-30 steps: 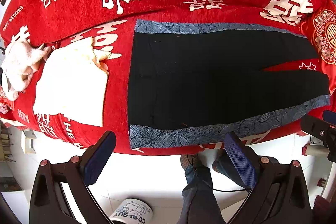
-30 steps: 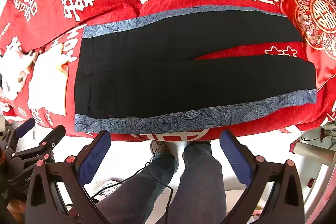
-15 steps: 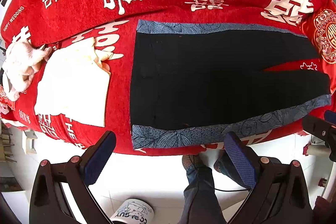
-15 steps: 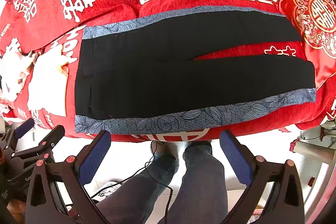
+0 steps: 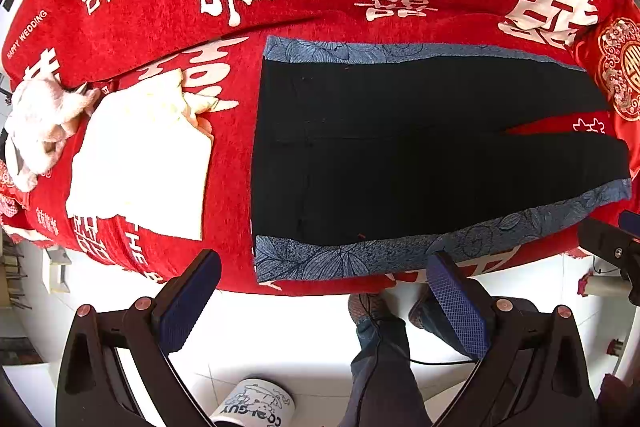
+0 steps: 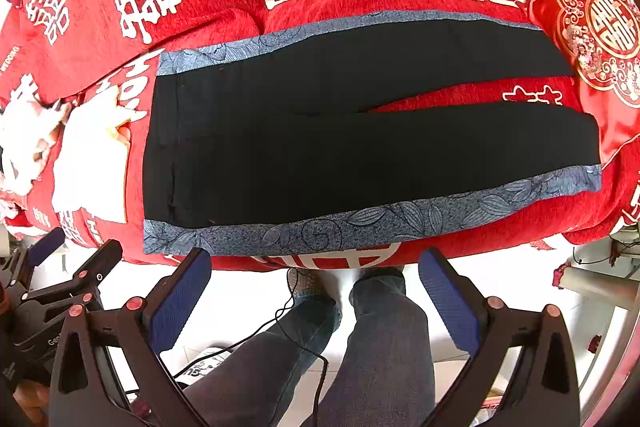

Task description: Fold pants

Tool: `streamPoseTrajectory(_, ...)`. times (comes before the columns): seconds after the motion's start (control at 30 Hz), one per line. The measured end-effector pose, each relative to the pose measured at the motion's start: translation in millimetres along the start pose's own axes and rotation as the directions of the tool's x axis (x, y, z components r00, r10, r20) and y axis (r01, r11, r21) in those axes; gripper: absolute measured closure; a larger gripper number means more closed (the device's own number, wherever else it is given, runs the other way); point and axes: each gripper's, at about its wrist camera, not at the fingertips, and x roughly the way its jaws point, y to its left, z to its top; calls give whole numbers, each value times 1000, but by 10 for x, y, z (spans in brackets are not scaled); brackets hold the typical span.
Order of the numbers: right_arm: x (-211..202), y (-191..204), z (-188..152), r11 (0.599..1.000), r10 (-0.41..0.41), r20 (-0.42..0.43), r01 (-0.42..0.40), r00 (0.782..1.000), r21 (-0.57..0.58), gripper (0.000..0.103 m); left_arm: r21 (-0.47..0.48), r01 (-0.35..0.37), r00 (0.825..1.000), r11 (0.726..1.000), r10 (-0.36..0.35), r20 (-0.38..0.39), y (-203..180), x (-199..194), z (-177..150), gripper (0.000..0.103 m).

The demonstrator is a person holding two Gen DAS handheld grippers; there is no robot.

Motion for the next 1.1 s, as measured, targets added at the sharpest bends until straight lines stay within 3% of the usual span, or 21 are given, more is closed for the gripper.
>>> streamPoseTrajectory(0.57,36,40,-146,999,2,9,-3,1000,44,0,8,7,1000,1000,-7,-5,83,85,-79,0)
streamPoseTrajectory(0.77,67,55,-133,999,14,3,-14,1000,33,0,-70,28,999,997,-29,-18,243,170,-78,0)
streamPoseTrajectory(0.97,253,-52,-142,993,101,-31,-99,994,61,0,-180,30,997,983,-43,-69,414,437,-151,0)
streamPoseTrajectory(1.1,535,-175,-178,965,242,-54,-234,969,117,0,-256,61,992,965,-87,-91,509,755,-251,0)
